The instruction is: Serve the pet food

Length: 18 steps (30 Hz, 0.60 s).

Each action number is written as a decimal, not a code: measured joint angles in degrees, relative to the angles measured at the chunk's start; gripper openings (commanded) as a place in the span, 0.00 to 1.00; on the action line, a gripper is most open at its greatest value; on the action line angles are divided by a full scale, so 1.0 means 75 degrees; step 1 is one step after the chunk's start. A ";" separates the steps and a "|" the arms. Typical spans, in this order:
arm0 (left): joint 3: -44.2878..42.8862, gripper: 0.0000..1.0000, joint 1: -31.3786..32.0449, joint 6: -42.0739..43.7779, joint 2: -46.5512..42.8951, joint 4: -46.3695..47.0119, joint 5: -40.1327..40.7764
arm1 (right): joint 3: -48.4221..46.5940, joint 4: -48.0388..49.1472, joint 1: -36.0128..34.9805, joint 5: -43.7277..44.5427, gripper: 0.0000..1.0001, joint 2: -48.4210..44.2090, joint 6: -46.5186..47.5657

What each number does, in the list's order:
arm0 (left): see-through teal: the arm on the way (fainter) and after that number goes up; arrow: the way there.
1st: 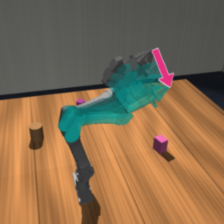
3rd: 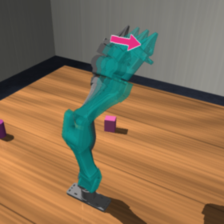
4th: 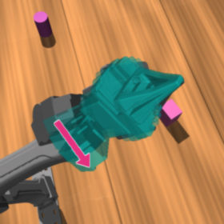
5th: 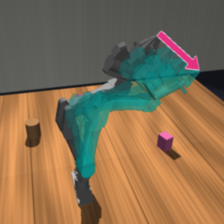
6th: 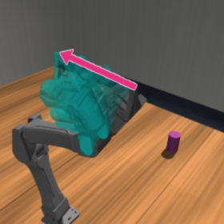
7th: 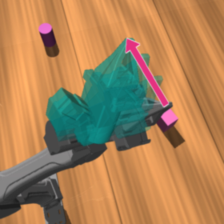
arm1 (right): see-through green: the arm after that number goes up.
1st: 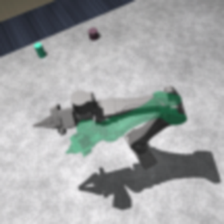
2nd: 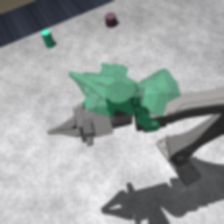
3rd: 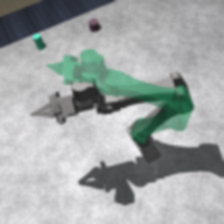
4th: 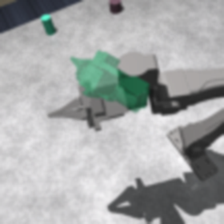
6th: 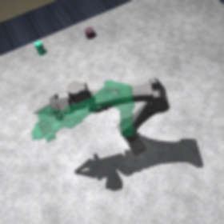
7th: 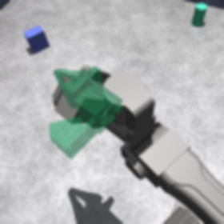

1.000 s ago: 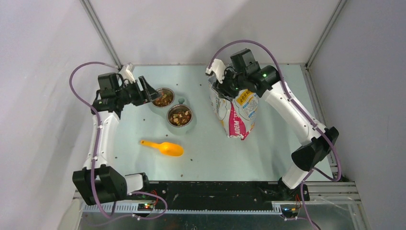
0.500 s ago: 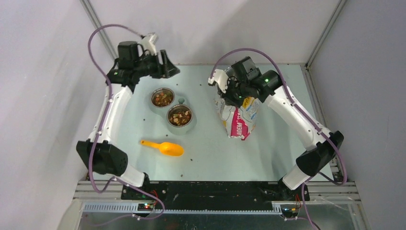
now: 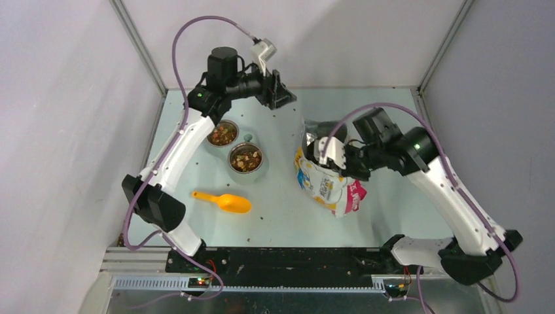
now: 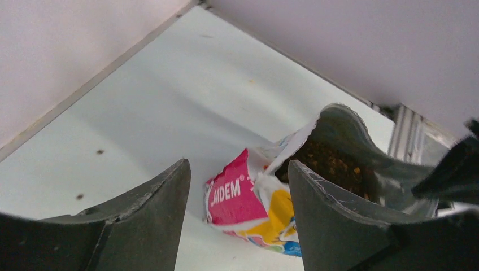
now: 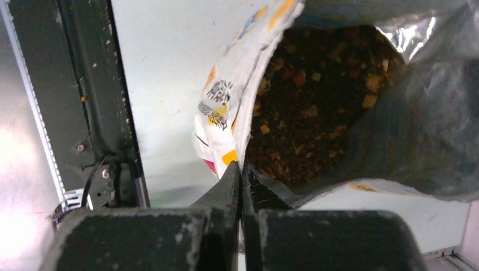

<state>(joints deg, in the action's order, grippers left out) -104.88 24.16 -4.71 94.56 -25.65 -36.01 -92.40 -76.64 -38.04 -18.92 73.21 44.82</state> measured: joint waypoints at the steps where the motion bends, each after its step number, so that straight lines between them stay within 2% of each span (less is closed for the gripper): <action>1: 0.0108 0.70 0.0087 0.0140 -0.0023 0.0114 -0.0189 | 0.0251 -0.0050 0.0076 -0.0082 0.00 -0.0291 0.0119; 5: 0.0388 0.73 0.0233 0.1431 -0.0076 -0.0102 -0.1070 | 0.0810 -0.0178 0.0490 -0.0160 0.00 -0.1078 0.0420; 10: 0.0347 0.77 0.0216 0.4118 -0.0117 -0.1472 -0.1769 | 0.1125 0.0082 0.0793 -0.0140 0.45 -0.1513 0.0632; 13: 0.0015 0.77 0.0254 0.5572 -0.0079 -0.2632 -0.1947 | 0.1128 0.0399 0.0807 -0.0181 0.58 -0.1737 0.0670; 18: -0.1247 0.78 0.0460 0.7702 0.0268 -0.4535 -0.2060 | 0.1011 0.0522 0.0822 -0.0434 0.69 -0.1967 0.0577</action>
<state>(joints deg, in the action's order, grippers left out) -114.24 27.62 53.06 96.57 -59.66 -51.46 -84.82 -72.73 -31.88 -22.17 58.46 49.15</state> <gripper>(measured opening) 0.773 0.633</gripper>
